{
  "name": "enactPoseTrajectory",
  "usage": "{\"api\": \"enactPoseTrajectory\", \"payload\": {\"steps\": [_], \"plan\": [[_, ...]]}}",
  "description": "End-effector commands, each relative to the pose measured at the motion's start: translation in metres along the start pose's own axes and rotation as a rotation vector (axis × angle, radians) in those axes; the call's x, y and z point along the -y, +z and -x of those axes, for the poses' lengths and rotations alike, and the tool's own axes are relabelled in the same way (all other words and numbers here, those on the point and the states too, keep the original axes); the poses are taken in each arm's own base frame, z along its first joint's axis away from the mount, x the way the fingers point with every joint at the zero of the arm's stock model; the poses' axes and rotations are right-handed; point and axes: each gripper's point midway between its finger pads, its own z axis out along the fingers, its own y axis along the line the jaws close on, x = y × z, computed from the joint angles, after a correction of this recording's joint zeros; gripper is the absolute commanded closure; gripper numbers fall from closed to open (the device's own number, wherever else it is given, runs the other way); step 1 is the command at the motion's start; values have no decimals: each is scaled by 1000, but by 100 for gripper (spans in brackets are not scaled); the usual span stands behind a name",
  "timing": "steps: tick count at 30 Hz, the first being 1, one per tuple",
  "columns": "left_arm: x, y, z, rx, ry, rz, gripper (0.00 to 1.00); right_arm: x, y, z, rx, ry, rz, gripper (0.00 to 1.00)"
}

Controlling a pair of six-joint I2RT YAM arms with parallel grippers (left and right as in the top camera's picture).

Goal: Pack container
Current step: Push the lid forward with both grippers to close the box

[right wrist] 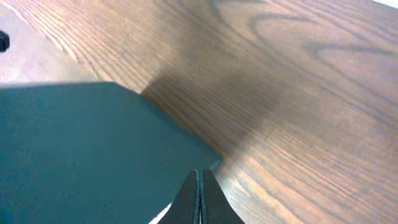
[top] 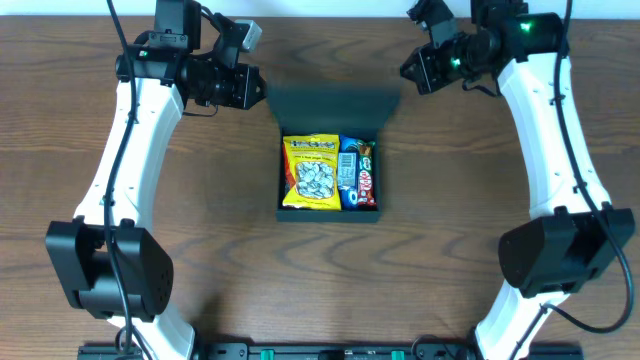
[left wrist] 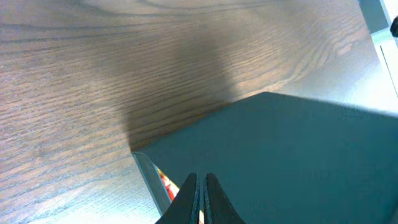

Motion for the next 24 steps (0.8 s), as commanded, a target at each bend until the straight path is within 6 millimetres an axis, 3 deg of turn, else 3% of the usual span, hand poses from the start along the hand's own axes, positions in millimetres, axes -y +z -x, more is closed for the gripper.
{"api": "enactPoseTrajectory", "payload": {"steps": [1,10,15,20,24], "plan": [[8,-12,10,30,44,19,94,-12,-14,11,44,-13,5,98],[6,-11,5,9,36,43,94,-21,-15,-3,-16,8,18,98],[19,-3,-15,-77,89,25,94,-29,-42,-19,-61,20,-42,98],[42,10,-37,-173,178,5,94,-50,-78,-24,-34,38,-54,98],[52,27,-56,-239,216,6,94,-64,-80,-48,-116,80,-115,99]]}}
